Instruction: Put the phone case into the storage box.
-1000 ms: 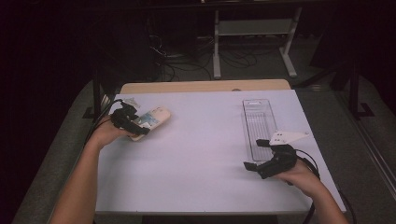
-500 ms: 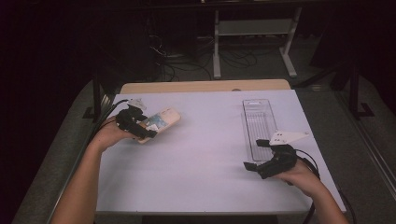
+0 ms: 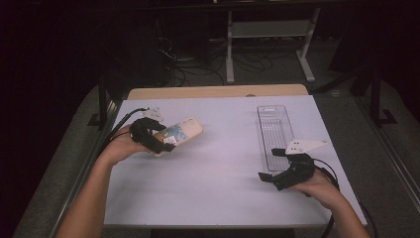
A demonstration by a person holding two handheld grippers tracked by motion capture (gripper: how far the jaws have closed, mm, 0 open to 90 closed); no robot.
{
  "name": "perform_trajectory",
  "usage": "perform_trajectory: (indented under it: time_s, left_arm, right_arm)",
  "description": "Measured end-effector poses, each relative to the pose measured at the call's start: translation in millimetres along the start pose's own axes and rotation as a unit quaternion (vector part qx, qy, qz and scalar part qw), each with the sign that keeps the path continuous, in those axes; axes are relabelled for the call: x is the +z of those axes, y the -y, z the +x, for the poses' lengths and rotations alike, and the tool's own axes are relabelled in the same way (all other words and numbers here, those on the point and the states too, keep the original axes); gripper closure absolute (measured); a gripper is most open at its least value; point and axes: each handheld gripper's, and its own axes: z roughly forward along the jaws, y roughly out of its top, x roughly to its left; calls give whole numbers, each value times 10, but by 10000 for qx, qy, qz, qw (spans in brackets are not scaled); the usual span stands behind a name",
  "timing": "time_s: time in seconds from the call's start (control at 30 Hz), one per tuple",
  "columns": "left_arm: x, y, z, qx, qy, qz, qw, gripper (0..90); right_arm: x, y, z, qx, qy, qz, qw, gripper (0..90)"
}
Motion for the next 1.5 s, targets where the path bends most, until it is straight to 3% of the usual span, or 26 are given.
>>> perform_trajectory:
  time_s: [0.1,0.47,0.97,1.1,1.5]
  left_arm:
    - [16,-33,-87,23,99,-64,9999,112]
    - [85,-188,-375,498,492,-57,9975,112]
    - [230,-305,-619,963,998,96,9903,112]
    - [246,-339,-662,1090,1056,186,9882,112]
    - [276,-355,-700,1163,1111,259,9866,112]
  right_arm:
    - [0,-4,3,11,-13,28,10000,0]
    - [8,-13,9,-70,-30,88,9999,0]
    - [10,-15,4,-73,-63,114,9999,0]
    - [14,-17,5,-96,-61,128,9999,0]
    - [40,-105,19,-223,-143,371,9990,0]
